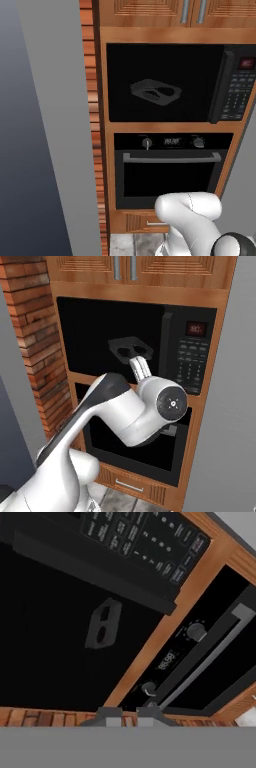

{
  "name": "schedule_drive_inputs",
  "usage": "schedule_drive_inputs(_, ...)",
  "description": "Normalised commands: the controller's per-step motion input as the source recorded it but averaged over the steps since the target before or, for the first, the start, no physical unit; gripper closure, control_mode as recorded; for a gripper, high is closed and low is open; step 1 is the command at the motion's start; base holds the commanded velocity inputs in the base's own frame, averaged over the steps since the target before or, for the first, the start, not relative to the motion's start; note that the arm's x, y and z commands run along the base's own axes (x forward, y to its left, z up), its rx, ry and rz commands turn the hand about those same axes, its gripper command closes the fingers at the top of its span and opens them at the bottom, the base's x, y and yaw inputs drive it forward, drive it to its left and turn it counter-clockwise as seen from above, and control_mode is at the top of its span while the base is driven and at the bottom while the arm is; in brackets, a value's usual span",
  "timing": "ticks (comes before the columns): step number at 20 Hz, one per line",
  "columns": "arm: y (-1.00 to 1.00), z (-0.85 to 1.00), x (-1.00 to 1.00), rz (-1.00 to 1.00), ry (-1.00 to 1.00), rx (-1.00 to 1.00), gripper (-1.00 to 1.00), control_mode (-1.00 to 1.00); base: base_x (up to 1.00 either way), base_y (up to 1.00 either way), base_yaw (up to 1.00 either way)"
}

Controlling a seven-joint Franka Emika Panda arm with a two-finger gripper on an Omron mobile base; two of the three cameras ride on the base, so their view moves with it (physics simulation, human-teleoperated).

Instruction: Place the tupperware containing the steak and eggplant meal in the microwave. Close the microwave door and press the start button to reheat the meal.

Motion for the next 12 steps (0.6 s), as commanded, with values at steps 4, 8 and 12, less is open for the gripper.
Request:
schedule_drive_inputs(4,-0.25,-0.39,0.24,0.00,0.00,0.00,1.00,-1.00,0.00,0.00,0.00)
schedule_drive_inputs(8,-0.12,-0.40,0.32,0.00,0.00,0.01,1.00,-1.00,0.00,0.00,0.00)
schedule_drive_inputs(12,-0.06,-0.43,0.32,0.00,0.00,0.05,1.00,-1.00,0.00,0.00,0.00)
